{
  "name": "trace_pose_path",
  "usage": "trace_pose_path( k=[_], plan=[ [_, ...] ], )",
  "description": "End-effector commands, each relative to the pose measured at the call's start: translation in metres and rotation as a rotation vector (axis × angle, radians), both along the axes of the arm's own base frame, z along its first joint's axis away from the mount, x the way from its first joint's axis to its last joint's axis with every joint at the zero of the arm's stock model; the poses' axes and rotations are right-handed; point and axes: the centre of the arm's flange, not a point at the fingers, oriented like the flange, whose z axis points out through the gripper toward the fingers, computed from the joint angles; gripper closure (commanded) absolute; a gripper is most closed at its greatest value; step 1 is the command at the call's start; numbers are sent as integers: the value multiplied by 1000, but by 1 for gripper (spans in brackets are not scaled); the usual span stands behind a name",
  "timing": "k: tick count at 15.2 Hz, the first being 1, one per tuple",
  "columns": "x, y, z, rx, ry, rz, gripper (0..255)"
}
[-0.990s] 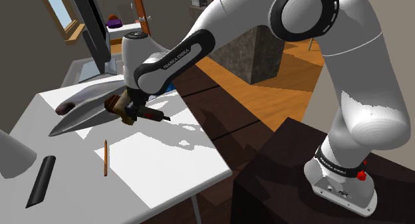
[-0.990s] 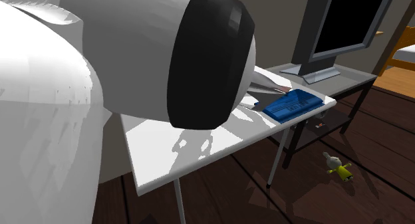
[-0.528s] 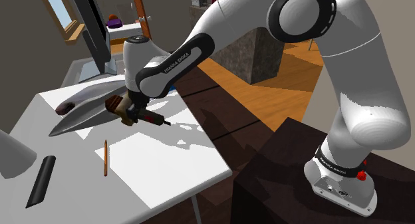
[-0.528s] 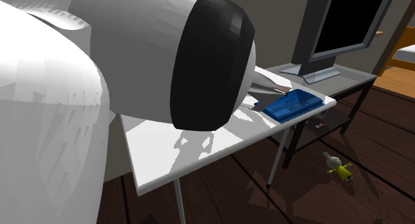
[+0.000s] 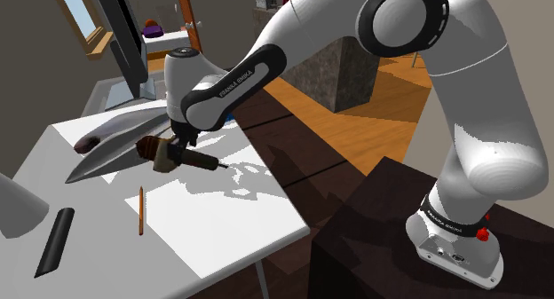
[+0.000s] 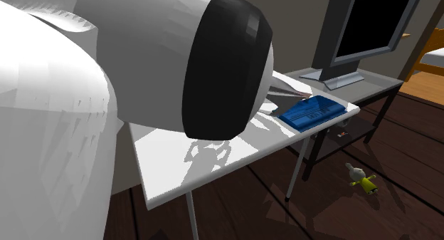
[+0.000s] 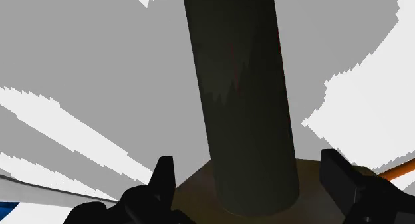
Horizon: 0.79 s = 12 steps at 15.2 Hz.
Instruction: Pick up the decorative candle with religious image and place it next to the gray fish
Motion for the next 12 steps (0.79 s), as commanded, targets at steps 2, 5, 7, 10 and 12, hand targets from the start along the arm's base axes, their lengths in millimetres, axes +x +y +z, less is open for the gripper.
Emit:
trace_pose_path(
  k=[2,5,7,10,12],
  plan=[
    [-7,-4,25,0,0,0,0],
    [-14,-8,47,0,0,0,0],
    [-14,-8,47,0,0,0,0],
    [-14,-8,47,0,0,0,0],
    [-14,-8,47,0,0,0,0]
  ],
)
